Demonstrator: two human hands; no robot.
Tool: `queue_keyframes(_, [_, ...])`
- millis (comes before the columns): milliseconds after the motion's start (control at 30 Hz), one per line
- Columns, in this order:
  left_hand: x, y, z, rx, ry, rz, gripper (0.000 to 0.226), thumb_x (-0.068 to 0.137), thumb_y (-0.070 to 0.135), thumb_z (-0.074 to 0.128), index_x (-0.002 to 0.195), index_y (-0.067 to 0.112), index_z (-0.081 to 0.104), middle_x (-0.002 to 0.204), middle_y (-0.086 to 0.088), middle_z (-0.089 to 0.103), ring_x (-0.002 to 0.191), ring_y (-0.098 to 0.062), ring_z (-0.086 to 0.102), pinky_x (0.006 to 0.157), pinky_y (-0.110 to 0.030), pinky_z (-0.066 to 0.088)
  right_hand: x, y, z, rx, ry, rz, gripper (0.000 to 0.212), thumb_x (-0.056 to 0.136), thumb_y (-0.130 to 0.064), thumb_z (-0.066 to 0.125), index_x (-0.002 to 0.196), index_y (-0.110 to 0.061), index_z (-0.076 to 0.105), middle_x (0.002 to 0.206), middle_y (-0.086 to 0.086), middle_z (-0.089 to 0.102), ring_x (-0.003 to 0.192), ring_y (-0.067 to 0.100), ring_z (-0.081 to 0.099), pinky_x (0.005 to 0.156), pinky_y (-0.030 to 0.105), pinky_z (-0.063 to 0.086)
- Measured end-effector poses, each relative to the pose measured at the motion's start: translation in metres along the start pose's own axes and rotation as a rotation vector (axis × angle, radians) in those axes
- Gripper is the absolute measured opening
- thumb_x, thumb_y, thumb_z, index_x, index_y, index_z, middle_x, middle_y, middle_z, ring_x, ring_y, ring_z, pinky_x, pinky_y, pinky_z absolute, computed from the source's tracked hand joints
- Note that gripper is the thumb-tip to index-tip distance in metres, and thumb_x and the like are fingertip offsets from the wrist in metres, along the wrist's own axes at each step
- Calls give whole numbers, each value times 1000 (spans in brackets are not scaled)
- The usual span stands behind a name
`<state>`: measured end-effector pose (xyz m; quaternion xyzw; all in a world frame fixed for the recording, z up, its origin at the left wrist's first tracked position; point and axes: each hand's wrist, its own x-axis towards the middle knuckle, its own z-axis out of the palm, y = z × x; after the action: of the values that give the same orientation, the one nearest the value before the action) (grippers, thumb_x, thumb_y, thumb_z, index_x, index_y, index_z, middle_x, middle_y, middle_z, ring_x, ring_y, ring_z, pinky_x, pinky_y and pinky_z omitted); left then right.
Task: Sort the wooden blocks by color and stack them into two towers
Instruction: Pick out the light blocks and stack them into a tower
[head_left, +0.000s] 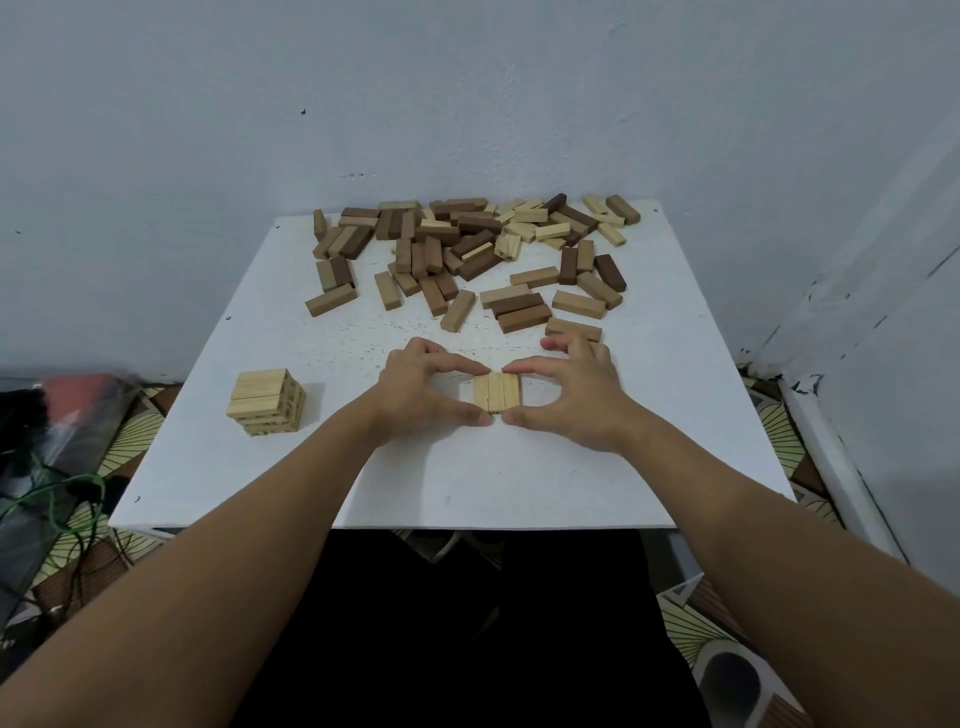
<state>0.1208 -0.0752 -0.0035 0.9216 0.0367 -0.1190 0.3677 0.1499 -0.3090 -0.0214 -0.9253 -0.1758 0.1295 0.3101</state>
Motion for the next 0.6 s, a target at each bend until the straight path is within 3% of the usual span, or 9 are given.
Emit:
queue_keyframes(300, [3, -5, 8, 72, 68, 70, 54, 65, 60, 90, 114, 61, 67, 115, 12, 44, 121, -17, 32, 112, -47, 33, 3, 2, 6, -26, 48, -25, 54, 75, -68, 78, 126, -59, 59, 144, -11, 33, 137, 19, 19, 113, 39, 25])
queue_keyframes(467, [-2, 1, 2, 10, 21, 106, 55, 70, 52, 92, 118, 57, 66, 115, 9, 46, 123, -20, 34, 108, -44, 35, 1, -1, 5, 23, 96, -72, 55, 78, -59, 81, 129, -53, 60, 142, -13, 33, 137, 18, 20, 113, 43, 28])
queue_keyframes(600, [-14, 12, -34, 120, 59, 198, 54, 76, 52, 88, 123, 57, 63, 119, 5, 46, 123, -22, 34, 110, -48, 35, 3, -24, 0, 149, 191, -186, 53, 74, -51, 86, 123, -48, 66, 132, -17, 36, 130, 13, 26, 113, 43, 33])
